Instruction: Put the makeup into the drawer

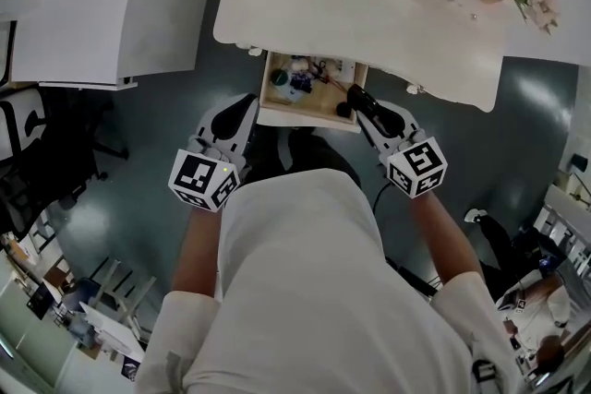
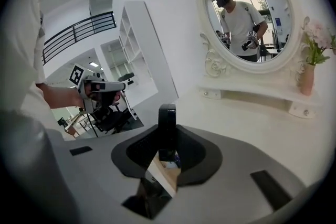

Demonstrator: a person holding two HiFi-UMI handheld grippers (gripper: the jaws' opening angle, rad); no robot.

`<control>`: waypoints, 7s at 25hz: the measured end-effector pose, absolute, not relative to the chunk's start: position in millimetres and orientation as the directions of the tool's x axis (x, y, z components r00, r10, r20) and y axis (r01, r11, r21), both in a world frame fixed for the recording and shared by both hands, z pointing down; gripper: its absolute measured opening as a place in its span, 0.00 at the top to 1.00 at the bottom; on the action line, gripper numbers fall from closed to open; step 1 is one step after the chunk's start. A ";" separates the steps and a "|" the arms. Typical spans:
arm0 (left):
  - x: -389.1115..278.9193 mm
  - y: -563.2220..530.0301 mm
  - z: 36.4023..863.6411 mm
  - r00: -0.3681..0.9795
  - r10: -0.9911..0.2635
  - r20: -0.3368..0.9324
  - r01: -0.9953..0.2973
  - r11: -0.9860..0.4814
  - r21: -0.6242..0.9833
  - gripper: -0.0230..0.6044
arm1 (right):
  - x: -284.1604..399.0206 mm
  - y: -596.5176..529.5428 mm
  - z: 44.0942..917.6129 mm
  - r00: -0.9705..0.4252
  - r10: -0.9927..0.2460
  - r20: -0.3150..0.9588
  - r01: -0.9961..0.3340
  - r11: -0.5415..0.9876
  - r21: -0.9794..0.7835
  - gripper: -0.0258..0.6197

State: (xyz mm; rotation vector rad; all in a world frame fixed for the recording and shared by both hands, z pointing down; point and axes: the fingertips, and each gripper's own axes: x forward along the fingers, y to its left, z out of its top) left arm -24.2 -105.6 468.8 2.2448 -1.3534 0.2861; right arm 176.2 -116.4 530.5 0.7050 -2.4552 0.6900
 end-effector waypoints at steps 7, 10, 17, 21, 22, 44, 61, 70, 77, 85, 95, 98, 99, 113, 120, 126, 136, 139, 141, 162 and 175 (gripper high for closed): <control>-36.5 -107.4 483.0 0.486 -0.747 0.454 -0.871 -0.377 0.313 0.93 | 154.5 -113.5 577.9 -0.739 -0.229 0.634 -0.551 0.746 -0.373 0.80; -41.2 -108.0 491.5 0.497 -0.728 0.472 -0.867 -0.392 0.307 0.93 | 143.7 -113.1 594.1 -0.731 -0.197 0.653 -0.547 0.742 -0.387 0.80; -50.4 -112.9 526.1 0.502 -0.700 0.507 -0.864 -0.380 0.331 0.93 | 129.2 -111.4 637.7 -0.706 -0.122 0.698 -0.536 0.736 -0.414 0.80; -50.9 -111.5 539.8 0.503 -0.693 0.517 -0.863 -0.364 0.351 0.93 | 129.6 -108.5 661.7 -0.681 -0.085 0.727 -0.534 0.737 -0.414 0.80; -50.6 -110.5 543.6 0.501 -0.690 0.522 -0.863 -0.358 0.356 0.93 | 130.2 -107.1 666.6 -0.675 -0.073 0.734 -0.532 0.737 -0.417 0.80; -41.9 -97.2 614.7 0.491 -0.649 0.581 -0.861 -0.261 0.436 0.93 | 123.4 -96.3 778.5 -0.532 0.174 0.829 -0.498 0.727 -0.473 0.80; -60.6 -89.8 635.1 0.460 -0.629 0.627 -0.875 -0.200 0.441 0.93 | 139.2 -81.0 855.1 -0.353 0.298 0.887 -0.531 0.716 -0.452 0.80; -60.5 -89.5 638.7 0.465 -0.620 0.632 -0.871 -0.194 0.451 0.93 | 137.3 -63.1 866.2 -0.312 0.399 0.862 -0.522 0.687 -0.507 0.80; -56.0 -88.5 636.7 0.468 -0.622 0.628 -0.870 -0.198 0.452 0.93 | 141.8 -68.7 862.6 -0.304 0.347 0.887 -0.502 0.733 -0.458 0.69; -53.6 -88.3 632.9 0.471 -0.623 0.625 -0.870 -0.210 0.446 0.93 | 145.2 -82.7 860.1 -0.303 0.284 0.910 -0.545 0.732 -0.410 0.63; -45.2 -89.9 622.1 0.474 -0.636 0.610 -0.870 -0.231 0.435 0.93 | 146.2 -90.1 843.9 -0.348 0.223 0.911 -0.557 0.732 -0.392 0.63; -41.0 -89.1 616.4 0.472 -0.646 0.600 -0.871 -0.237 0.431 0.93 | 145.8 -98.4 830.2 -0.384 0.155 0.910 -0.566 0.739 -0.365 0.63; -39.8 -89.4 613.8 0.472 -0.651 0.595 -0.871 -0.238 0.429 0.93 | 145.1 -102.4 824.1 -0.399 0.127 0.908 -0.566 0.745 -0.353 0.63; -30.5 -78.8 570.9 0.455 -0.689 0.564 -0.884 -0.278 0.375 0.93 | 152.5 -123.8 745.1 -0.513 -0.033 0.858 -0.538 0.791 -0.292 0.78; -32.8 -60.8 549.3 0.483 -0.682 0.549 -0.872 -0.319 0.371 0.93 | 155.5 -130.5 705.9 -0.560 -0.122 0.820 -0.565 0.780 -0.269 0.85; -38.0 -51.4 532.6 0.533 -0.679 0.505 -0.841 -0.358 0.407 0.93 | 152.4 -128.5 668.2 -0.588 -0.224 0.777 -0.607 0.757 -0.240 0.90; -60.9 -27.7 511.9 0.608 -0.641 0.468 -0.794 -0.487 0.364 0.93 | 145.0 -92.9 608.7 -0.567 -0.433 0.701 -0.710 0.689 -0.148 0.92; -69.5 -19.1 507.2 0.632 -0.628 0.455 -0.775 -0.523 0.356 0.93 | 140.1 -81.5 588.2 -0.542 -0.502 0.674 -0.745 0.659 -0.108 0.92; -76.1 -13.0 503.8 0.648 -0.618 0.444 -0.761 -0.542 0.356 0.93 | 136.0 -72.0 574.9 -0.526 -0.539 0.658 -0.765 0.638 -0.090 0.92; -73.0 -2.4 448.3 0.721 -0.613 0.323 -0.693 -0.634 0.343 0.93 | 168.7 -3.3 455.8 -0.407 -0.770 0.492 -0.888 0.460 -0.015 0.92; -59.7 6.0 414.8 0.640 -0.715 0.283 -0.765 -0.560 0.318 0.93 | 199.5 11.9 432.9 -0.444 -0.786 0.430 -0.881 0.471 -0.048 0.92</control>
